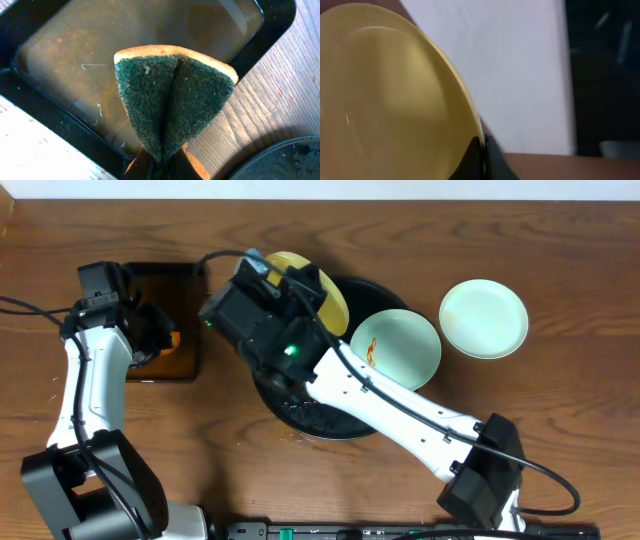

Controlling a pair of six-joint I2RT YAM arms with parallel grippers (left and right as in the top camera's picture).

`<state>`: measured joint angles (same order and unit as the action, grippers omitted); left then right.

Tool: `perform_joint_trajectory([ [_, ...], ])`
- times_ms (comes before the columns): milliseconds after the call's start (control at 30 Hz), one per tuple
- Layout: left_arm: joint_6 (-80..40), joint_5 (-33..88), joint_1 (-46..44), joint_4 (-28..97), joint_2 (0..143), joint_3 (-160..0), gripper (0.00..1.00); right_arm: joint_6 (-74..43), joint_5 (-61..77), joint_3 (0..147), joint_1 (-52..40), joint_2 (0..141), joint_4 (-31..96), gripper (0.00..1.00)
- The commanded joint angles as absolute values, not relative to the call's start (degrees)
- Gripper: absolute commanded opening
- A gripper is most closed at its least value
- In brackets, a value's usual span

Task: Clean dirty plates on tray and stack at the side
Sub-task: 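Lift the yellow plate with the right gripper and stack it on the light-blue plate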

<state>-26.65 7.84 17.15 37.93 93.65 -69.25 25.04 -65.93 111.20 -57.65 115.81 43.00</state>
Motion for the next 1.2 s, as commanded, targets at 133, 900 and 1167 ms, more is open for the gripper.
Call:
perform_joint_trajectory([
  [133,-25.47,8.34,17.41,38.11,94.11,-69.54,0.08,34.70,-73.03,112.49,-60.93,114.74,39.88,0.01],
  [900,-25.06,8.34,17.41,38.76,94.11,-69.54,0.08,-10.11,-7.55,112.51,-38.44,114.61,56.16,0.01],
  [1167,-25.08,8.34,17.41,38.76,94.11,-69.54,0.08,-12.38,19.14,112.33,-17.58,114.63,61.34,0.01],
])
